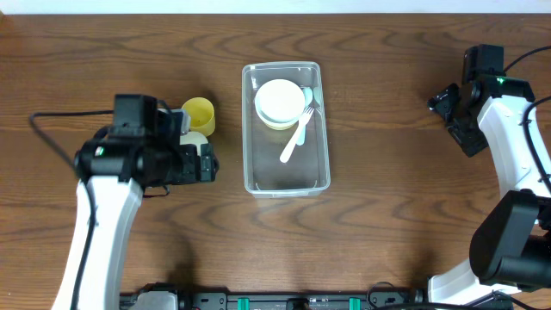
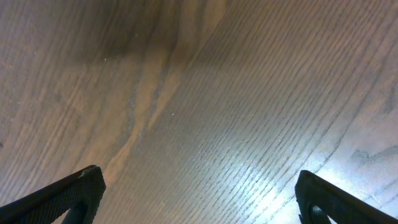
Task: Pack container
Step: 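Move the left gripper to the white cup and grasp its rim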
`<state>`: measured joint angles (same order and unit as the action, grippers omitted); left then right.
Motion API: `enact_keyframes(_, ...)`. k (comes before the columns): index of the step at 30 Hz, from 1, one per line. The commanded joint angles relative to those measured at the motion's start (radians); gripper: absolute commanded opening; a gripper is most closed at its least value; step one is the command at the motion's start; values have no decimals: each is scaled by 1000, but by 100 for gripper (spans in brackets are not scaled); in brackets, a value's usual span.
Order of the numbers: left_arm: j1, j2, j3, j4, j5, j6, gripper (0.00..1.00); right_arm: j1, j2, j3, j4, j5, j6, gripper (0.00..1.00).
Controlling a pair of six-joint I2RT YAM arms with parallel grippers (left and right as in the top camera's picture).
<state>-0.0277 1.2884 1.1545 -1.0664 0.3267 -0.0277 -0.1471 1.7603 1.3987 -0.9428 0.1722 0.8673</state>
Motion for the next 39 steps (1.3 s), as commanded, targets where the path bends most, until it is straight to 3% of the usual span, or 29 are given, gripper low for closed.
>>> enact_keyframes(1,5,76,15,-2,27,11,98,-2,-2,-1,0,7,18,99)
enact_keyframes(17,5,148,22,179,92,80,98,-2,-2,-1,0,7,18,99)
enact_keyframes(28,5,148,22,180,85,80,98,-2,-2,-1,0,7,18,99)
enact_keyframes(39,-35,151,22,206,-85,79,98,-2,-2,-1,0,7,18,99)
